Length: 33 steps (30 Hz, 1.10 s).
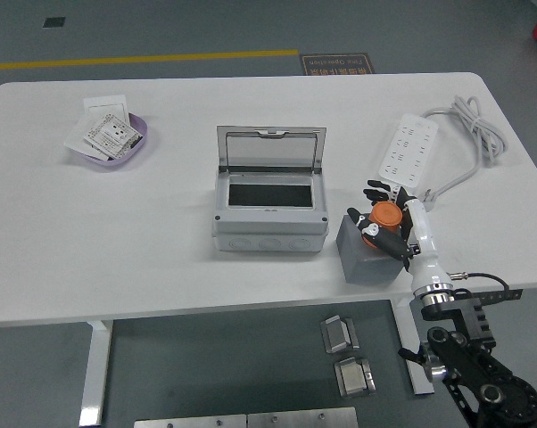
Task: Pick up the cylinder from the cube,place it in the box,flap close box
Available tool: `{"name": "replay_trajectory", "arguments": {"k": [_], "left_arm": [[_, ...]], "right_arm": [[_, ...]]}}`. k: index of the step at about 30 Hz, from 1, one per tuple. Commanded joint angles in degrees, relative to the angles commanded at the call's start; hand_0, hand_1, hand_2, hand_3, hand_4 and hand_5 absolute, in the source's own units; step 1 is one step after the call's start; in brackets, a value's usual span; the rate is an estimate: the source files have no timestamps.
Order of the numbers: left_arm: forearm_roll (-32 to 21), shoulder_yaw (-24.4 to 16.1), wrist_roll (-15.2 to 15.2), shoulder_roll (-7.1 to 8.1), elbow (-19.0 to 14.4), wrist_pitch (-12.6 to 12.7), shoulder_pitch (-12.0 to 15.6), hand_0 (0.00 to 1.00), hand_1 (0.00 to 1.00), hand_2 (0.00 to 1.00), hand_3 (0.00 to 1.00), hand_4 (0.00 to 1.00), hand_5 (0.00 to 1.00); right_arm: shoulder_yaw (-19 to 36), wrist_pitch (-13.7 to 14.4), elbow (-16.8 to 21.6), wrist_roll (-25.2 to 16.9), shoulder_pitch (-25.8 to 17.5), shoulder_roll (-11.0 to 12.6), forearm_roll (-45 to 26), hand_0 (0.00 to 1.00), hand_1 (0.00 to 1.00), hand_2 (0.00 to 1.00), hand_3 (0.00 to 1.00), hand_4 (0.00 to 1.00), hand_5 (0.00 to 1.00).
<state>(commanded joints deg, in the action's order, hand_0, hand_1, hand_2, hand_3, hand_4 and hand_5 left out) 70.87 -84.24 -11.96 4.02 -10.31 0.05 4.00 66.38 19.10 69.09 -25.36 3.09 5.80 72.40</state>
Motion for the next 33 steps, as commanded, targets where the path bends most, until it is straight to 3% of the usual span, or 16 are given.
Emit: {"name": "replay_trajectory", "arguments": {"k": [5, 6, 11, 12, 17, 18, 23, 24, 29, 30, 33], "left_arm": [[-0.04, 0.27, 0.07, -0.05, 0.0, 0.0, -0.06, 0.634, 0.613, 0.57, 0.594, 0.668, 0.289], [-0.09, 0.39, 0.11, -0.06, 0.0, -0.01, -0.07, 0.634, 0.614, 0.57, 0.594, 0.668, 0.289], [-0.36, 0.86, 0.38, -0.13, 0.0, -0.03, -0.13, 0.634, 0.614, 0.57, 0.594, 0.668, 0.289], [-0.39, 0.92, 0.41, -0.14, 0.0, -0.04, -0.14, 0.634, 0.614, 0.57, 0.594, 0.668, 0.287], [-0.57, 1.21, 0.56, -0.22, 0.0, -0.04, -0.17, 0.634, 0.614, 0.57, 0.594, 0.668, 0.287], [-0.62, 1.26, 0.58, -0.23, 0.0, -0.05, -0.18, 0.634, 0.614, 0.57, 0.594, 0.668, 0.284], [-0.75, 1.41, 0.6, -0.31, 0.0, -0.05, -0.22, 0.634, 0.614, 0.57, 0.594, 0.668, 0.284], [-0.79, 1.44, 0.62, -0.31, 0.0, -0.05, -0.22, 0.633, 0.614, 0.57, 0.594, 0.668, 0.284], [-1.01, 1.55, 0.71, -0.32, 0.0, -0.07, -0.24, 0.633, 0.614, 0.57, 0.594, 0.668, 0.284], [-1.05, 1.55, 0.75, -0.32, 0.0, -0.07, -0.24, 0.634, 0.613, 0.571, 0.595, 0.669, 0.284], [-1.24, 1.64, 0.83, -0.32, 0.0, -0.1, -0.23, 0.634, 0.613, 0.571, 0.595, 0.669, 0.284]], "right_arm": [[-0.57, 0.4, -0.33, -0.1, -0.01, -0.03, -0.36, 0.713, 0.701, 0.66, 0.714, 0.791, 0.097], [-0.7, 0.46, -0.4, -0.13, 0.0, -0.04, -0.5, 0.701, 0.69, 0.65, 0.69, 0.645, 0.002], [-1.12, 0.42, -0.47, -0.18, 0.09, -0.04, -1.54, 0.701, 0.69, 0.65, 0.69, 0.645, 0.002], [-1.17, 0.4, -0.43, -0.13, 0.1, -0.04, -1.69, 0.724, 0.67, 0.597, 0.636, 0.361, 0.002], [-1.49, 0.25, -0.15, 0.16, 0.04, 0.0, -2.47, 0.724, 0.67, 0.597, 0.636, 0.361, 0.002], [-1.52, 0.21, -0.08, 0.25, 0.04, 0.01, -2.6, 0.697, 0.618, 0.555, 0.573, 0.002, 0.002], [-1.49, 0.24, 0.47, 0.7, 0.06, 0.09, -2.95, 0.697, 0.618, 0.555, 0.573, 0.002, 0.002], [-1.47, 0.29, 0.57, 0.77, 0.07, 0.1, -2.99, 0.613, 0.569, 0.504, 0.468, 0.002, 0.002], [-1.19, 0.48, 0.97, 1.02, 0.1, 0.13, -3.03, 0.613, 0.569, 0.504, 0.468, 0.002, 0.002], [-1.11, 0.52, 1.05, 1.04, 0.09, 0.13, -3.01, 0.532, 0.491, 0.441, 0.391, 0.002, 0.002], [-0.92, 0.64, 1.38, 1.09, 0.1, 0.16, -2.8, 0.532, 0.491, 0.441, 0.391, 0.002, 0.002]]}}
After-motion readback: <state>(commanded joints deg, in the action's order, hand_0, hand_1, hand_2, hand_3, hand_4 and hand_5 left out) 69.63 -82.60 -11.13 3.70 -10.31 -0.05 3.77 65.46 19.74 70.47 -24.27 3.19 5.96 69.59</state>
